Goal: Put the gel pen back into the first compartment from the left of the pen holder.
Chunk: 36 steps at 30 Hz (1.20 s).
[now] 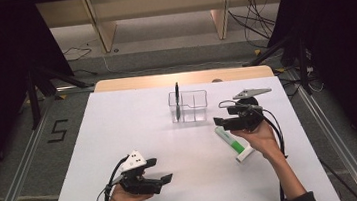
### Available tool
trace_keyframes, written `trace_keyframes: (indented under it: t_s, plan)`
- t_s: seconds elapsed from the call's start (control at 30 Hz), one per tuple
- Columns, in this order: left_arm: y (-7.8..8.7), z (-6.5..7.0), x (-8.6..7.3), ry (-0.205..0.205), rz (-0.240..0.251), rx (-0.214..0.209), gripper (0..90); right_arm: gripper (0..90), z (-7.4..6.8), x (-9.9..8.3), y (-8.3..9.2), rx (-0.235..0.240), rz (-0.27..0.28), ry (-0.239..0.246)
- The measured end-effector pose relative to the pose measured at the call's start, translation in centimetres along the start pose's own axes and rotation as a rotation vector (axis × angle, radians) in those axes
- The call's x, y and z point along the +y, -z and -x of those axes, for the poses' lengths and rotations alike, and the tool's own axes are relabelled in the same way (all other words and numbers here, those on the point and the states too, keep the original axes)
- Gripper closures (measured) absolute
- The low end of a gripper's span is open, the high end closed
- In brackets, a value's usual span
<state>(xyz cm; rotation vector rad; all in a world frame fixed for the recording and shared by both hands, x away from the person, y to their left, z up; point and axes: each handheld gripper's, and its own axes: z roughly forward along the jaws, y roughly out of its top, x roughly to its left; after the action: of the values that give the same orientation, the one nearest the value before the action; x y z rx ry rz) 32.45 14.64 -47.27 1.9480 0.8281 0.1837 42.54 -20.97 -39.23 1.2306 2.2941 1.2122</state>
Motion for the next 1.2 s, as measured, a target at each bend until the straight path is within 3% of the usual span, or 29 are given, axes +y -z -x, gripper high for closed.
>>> trace_keyframes:
  t_s: [0.4, 0.67, 0.97, 1.2]
  plan:
    - [-0.1, -0.2, 0.0, 0.005, 0.0, 0.004, 18.1, 29.5, -0.1, -2.0, 0.6, -0.037, -0.043, 0.035]
    - [-0.3, -0.2, 0.1, 0.01, -0.006, 0.003, 18.0, 29.6, 0.1, -3.1, -0.1, -0.07, -0.146, 0.071]
    - [-0.2, -0.2, 0.1, 0.009, -0.003, 0.003, 18.0, 29.5, 0.5, -4.4, -1.3, -0.084, -0.263, 0.069]
    - [-0.1, -0.2, 0.1, 0.014, 0.003, 0.003, 18.0, 30.0, 0.5, -4.7, -1.5, -0.08, -0.281, 0.066]
